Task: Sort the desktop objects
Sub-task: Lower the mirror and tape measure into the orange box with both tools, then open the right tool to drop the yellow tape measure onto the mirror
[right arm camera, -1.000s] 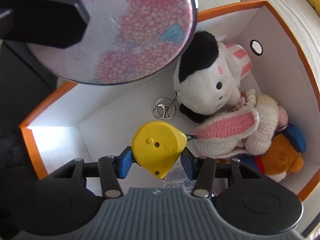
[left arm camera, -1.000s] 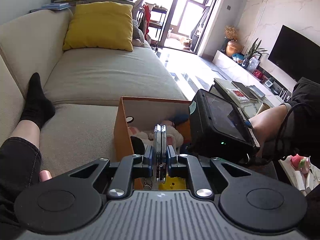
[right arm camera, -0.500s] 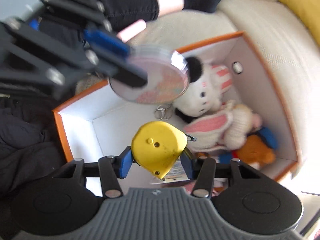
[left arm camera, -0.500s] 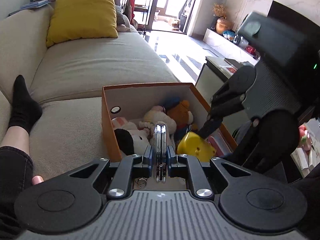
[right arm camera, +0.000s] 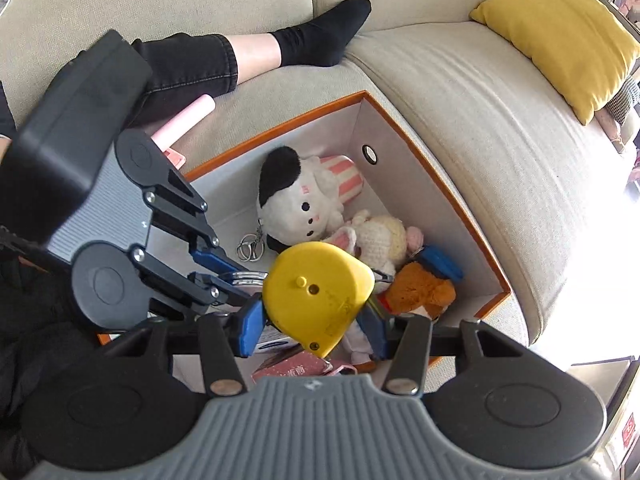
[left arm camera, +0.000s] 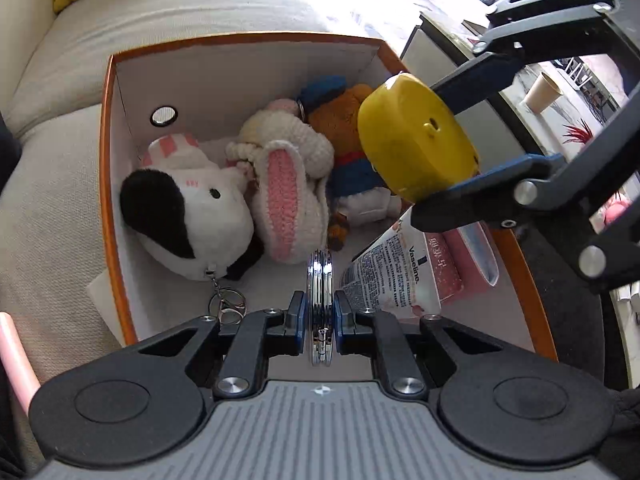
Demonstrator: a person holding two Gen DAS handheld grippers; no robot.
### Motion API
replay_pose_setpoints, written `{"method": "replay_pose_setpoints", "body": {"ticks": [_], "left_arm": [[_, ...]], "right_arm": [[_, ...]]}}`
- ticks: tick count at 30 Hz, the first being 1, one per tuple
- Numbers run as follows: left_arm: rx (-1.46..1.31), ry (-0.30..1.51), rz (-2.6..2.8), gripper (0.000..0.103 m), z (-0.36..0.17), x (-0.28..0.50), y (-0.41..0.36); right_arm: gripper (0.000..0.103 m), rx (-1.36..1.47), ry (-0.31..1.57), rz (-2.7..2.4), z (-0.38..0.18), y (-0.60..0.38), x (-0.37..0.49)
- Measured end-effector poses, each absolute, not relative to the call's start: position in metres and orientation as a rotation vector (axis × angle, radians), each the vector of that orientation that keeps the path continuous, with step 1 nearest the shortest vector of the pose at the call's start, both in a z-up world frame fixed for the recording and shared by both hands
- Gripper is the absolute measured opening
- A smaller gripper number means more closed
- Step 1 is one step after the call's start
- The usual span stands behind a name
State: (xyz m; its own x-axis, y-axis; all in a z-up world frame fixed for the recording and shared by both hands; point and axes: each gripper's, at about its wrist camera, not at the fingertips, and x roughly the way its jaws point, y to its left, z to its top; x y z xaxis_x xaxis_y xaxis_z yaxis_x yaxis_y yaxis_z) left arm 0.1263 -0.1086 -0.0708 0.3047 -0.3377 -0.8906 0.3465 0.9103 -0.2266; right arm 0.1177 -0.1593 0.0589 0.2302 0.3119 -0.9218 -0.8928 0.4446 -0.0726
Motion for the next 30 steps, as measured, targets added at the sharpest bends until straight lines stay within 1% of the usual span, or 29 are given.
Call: {"method": "replay_pose_setpoints", "body": {"ticks": [3, 8, 12, 14, 16, 18, 19, 20, 21, 23, 26, 30], "left_arm": [[-0.038, 1.193, -0.446, 0.015, -0.079, 0.132, -0.108], [0.019, 1.213, -0.418, 0.016, -0.089, 0.134, -0.116], [0.128, 1.193, -0.372, 0.027, -0.094, 0.131, -0.128], [0.169, 1.181, -0.371, 0.029, -0.095, 0.128, -0.132], [0.226, 1.169, -0.355, 0.035, -0.096, 0.124, -0.137], [0.255, 1.162, -0.337, 0.048, -0.097, 0.12, -0.137], [0.255, 1.159, -0.344, 0.048, -0.098, 0.118, -0.136], [0.251, 1.155, -0.354, 0.046, -0.098, 0.117, -0.136], [0.252, 1.158, -0.359, 0.041, -0.1, 0.117, -0.136], [0.279, 1.143, -0.344, 0.037, -0.105, 0.116, -0.138], [0.26, 1.126, -0.358, 0.036, -0.104, 0.112, -0.136], [0.163, 1.057, -0.4, 0.036, -0.072, 0.096, -0.114]], "right_arm": [[0.054, -0.694, 1.004, 0.934, 0.058, -0.162, 0.118], [0.054, -0.69, 1.002, 0.93, 0.056, -0.167, 0.118], [0.054, -0.688, 1.004, 0.923, 0.054, -0.169, 0.119], [0.054, -0.693, 1.002, 0.922, 0.054, -0.169, 0.118], [0.054, -0.698, 1.0, 0.92, 0.055, -0.169, 0.118], [0.054, -0.702, 1.0, 0.914, 0.056, -0.168, 0.118], [0.054, -0.703, 0.999, 0.912, 0.056, -0.168, 0.118], [0.054, -0.704, 0.998, 0.911, 0.056, -0.167, 0.119], [0.054, -0.703, 0.998, 0.91, 0.056, -0.167, 0.119], [0.054, -0.706, 0.999, 0.911, 0.056, -0.165, 0.119], [0.054, -0.718, 0.989, 0.926, 0.058, -0.163, 0.118], [0.054, -0.764, 0.973, 0.976, 0.06, -0.159, 0.112]]}}
